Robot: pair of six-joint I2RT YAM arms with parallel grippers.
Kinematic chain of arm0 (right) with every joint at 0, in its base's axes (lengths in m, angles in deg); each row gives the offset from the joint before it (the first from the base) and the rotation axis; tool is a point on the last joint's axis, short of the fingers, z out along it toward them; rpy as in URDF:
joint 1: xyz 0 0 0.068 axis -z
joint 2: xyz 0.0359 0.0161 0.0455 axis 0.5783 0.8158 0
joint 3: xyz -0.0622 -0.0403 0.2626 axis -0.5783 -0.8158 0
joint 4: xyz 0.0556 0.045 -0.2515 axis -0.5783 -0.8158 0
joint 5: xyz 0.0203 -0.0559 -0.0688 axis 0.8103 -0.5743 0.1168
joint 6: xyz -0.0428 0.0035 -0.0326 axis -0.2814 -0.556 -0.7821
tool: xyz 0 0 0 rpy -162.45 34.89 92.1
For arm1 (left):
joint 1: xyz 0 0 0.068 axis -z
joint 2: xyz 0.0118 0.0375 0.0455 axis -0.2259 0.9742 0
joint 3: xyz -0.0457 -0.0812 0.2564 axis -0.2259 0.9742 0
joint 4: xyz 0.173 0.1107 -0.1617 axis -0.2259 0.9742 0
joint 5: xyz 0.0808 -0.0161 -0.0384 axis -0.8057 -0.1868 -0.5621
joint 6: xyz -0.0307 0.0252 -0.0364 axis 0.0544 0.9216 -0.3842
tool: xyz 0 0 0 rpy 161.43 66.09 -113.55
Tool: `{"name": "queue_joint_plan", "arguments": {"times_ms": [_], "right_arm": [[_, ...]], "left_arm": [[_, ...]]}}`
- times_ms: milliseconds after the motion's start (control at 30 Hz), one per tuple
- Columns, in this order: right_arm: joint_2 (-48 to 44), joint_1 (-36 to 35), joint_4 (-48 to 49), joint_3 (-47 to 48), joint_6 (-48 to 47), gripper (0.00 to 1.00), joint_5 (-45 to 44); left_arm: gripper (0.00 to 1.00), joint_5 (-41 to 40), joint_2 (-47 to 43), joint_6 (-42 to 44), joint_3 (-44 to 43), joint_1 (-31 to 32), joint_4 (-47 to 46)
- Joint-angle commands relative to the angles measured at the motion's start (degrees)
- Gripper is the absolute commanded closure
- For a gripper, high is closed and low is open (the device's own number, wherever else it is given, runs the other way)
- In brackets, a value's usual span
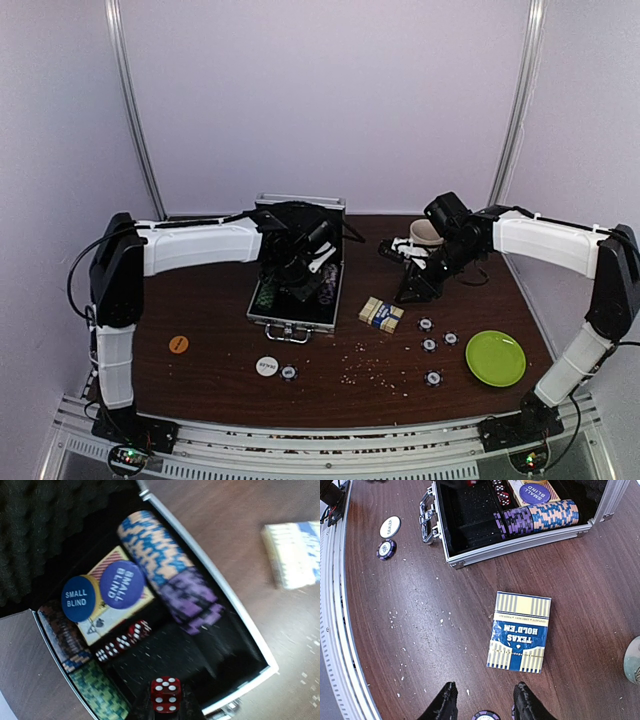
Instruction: Pack up texas hold em set
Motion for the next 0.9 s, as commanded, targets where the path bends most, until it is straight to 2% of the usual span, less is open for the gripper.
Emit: {"name": "queue_joint_plan", "arguments": {"times_ms": [0,200,867], "right_arm": [[0.14,0.21,-0.57,1.37,-0.46,0.61,0.36],[0.11,0.21,-0.56,1.27,-0.63,0.61,0.19],[1.30,0.21,-1.31,1.81,-1.08,0.61,0.08]], "left_arm": [[0.90,-3.55,6.04,-0.91,-5.01,-1.14,-0.06],[0.90,-3.16,10.61,-0.25,-8.49,-2.16,-0.27],[0.89,0.50,14.40,0.66,-11.13,-4.74,-2.24]]}}
